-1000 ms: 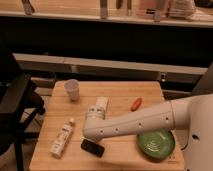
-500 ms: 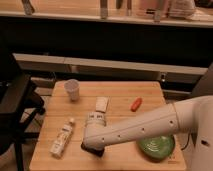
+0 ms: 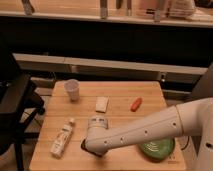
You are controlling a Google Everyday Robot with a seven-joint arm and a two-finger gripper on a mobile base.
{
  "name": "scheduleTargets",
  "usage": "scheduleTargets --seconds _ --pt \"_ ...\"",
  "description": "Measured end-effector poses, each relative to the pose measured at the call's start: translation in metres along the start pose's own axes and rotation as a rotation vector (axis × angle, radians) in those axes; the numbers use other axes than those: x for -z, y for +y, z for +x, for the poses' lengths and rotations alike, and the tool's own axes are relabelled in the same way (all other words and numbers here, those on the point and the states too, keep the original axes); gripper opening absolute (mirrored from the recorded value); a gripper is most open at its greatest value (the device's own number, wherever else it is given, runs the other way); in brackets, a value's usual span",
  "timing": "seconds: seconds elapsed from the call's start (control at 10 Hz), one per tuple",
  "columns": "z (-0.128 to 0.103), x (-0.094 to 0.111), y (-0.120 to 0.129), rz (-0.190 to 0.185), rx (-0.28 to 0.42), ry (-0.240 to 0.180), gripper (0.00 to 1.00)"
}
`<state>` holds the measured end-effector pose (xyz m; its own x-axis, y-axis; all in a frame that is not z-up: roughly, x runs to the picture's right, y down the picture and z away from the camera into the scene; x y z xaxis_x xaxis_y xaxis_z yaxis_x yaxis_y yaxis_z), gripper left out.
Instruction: Push the eraser across the table
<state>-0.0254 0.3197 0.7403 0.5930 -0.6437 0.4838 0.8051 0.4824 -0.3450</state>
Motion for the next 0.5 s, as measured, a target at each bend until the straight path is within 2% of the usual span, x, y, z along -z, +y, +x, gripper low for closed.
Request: scheduleTargets --seconds 0.5 --pt "-0.0035 0.0010 -0.0030 0.004 0.012 -0.014 0.01"
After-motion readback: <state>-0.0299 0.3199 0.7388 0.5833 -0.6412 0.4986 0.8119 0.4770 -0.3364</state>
